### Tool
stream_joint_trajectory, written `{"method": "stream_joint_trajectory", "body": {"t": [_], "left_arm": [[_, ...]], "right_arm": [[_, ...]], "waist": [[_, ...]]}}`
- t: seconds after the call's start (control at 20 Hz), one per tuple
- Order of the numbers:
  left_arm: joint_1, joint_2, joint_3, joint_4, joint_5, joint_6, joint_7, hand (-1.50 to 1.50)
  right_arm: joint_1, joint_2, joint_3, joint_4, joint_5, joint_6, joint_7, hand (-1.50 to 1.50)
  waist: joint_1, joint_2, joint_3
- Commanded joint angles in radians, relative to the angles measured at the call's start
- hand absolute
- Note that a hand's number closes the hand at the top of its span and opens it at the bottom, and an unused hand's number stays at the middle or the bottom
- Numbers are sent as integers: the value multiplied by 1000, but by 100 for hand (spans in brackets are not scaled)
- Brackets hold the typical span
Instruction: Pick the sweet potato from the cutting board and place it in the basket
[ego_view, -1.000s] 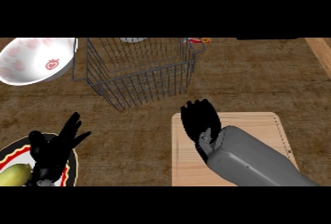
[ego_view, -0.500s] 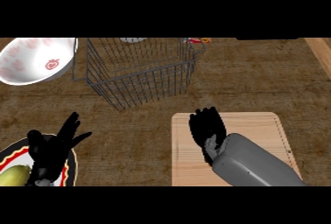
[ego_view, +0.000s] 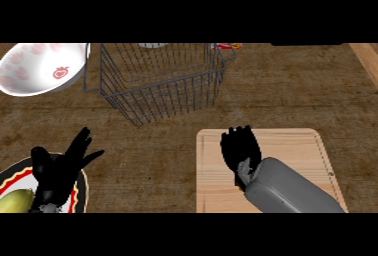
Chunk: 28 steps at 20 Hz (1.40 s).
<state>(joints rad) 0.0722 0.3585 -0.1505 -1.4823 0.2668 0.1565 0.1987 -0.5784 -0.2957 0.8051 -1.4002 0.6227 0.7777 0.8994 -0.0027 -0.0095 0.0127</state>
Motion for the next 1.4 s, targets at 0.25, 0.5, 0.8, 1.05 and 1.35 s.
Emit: {"method": "stream_joint_trajectory", "body": {"t": [0.25, 0.5, 0.8, 1.05, 1.35], "left_arm": [[42, 4, -4, 102, -6, -46, 29, 0], [23, -7, -3, 100, -33, -22, 42, 0], [40, -41, -34, 77, -57, -12, 45, 0], [18, -24, -32, 60, -47, -32, 41, 0], [7, -6, -37, 49, -34, -59, 64, 0]], "right_arm": [[24, -1, 41, -19, 88, 23, -37, 150], [31, -70, 74, -38, 153, 1, -138, 150], [-31, -43, 38, 33, 196, -28, -199, 150], [-5, 288, 108, -51, 159, -256, 33, 150], [-62, 294, 162, -137, 160, -529, 139, 150]], "waist": [[5, 11, -13], [1, 10, -13], [8, 12, -13], [64, 21, -11], [107, 14, -11]]}}
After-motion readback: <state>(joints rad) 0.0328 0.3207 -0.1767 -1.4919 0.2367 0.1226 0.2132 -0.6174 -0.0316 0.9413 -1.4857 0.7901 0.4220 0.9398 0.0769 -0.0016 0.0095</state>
